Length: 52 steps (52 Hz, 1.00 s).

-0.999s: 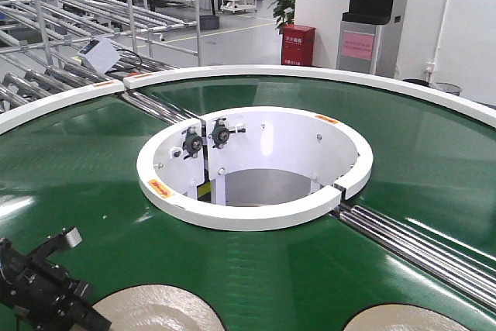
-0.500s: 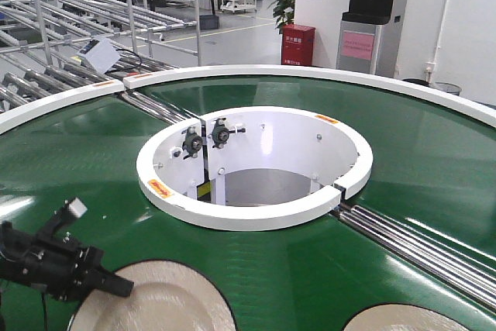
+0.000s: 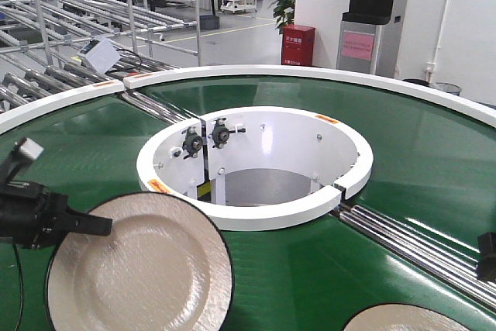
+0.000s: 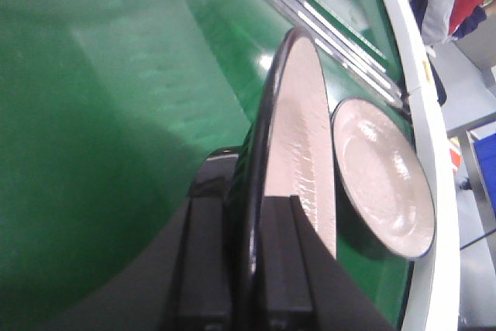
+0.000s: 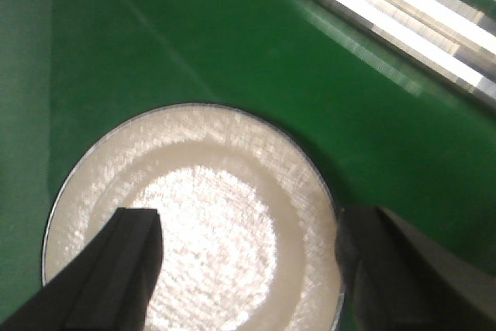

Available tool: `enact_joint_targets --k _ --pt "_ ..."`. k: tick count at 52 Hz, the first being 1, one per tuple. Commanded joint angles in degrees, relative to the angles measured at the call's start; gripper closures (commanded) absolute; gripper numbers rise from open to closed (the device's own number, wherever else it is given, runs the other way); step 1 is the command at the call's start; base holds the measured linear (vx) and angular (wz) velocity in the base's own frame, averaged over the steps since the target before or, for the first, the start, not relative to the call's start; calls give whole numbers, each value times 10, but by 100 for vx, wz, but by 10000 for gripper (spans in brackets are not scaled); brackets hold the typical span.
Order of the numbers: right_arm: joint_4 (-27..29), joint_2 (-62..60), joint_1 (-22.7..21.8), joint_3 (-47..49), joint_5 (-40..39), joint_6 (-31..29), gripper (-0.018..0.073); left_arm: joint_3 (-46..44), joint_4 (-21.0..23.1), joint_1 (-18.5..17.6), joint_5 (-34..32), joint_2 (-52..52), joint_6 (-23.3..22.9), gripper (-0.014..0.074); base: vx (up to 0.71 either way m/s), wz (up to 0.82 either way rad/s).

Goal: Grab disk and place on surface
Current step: 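Close both grippers on the plate rims and lift the plates upright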

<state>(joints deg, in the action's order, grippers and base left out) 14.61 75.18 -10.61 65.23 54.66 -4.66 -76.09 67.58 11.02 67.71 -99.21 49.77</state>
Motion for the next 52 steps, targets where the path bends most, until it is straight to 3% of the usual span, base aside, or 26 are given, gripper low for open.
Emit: enact_joint_targets --k 1,8,13,27,33,40,44,50,52 --pt "85 31 -53 21 9 -76 38 -15 92 4 33 39 0 604 0 0" --pt "120 101 -135 20 43 -152 38 -15 95 4 36 41 1 604 0 0" --pt "135 146 -161 20 38 -168 38 -15 95 4 36 41 1 604 0 0" --pt "191 249 -157 20 38 -256 38 -15 95 4 29 41 1 604 0 0" --pt "244 282 -157 20 62 -299 38 -15 95 4 29 41 8 604 0 0" --pt "265 311 -140 20 68 -317 53 -15 95 4 29 41 11 604 0 0" --pt "285 320 -124 20 72 -332 165 -15 95 4 29 41 11 604 0 0" --pt "307 317 -111 20 79 -347 502 -15 95 4 27 41 11 604 0 0" --pt "310 317 -112 20 85 -346 577 -15 95 4 27 41 11 604 0 0"
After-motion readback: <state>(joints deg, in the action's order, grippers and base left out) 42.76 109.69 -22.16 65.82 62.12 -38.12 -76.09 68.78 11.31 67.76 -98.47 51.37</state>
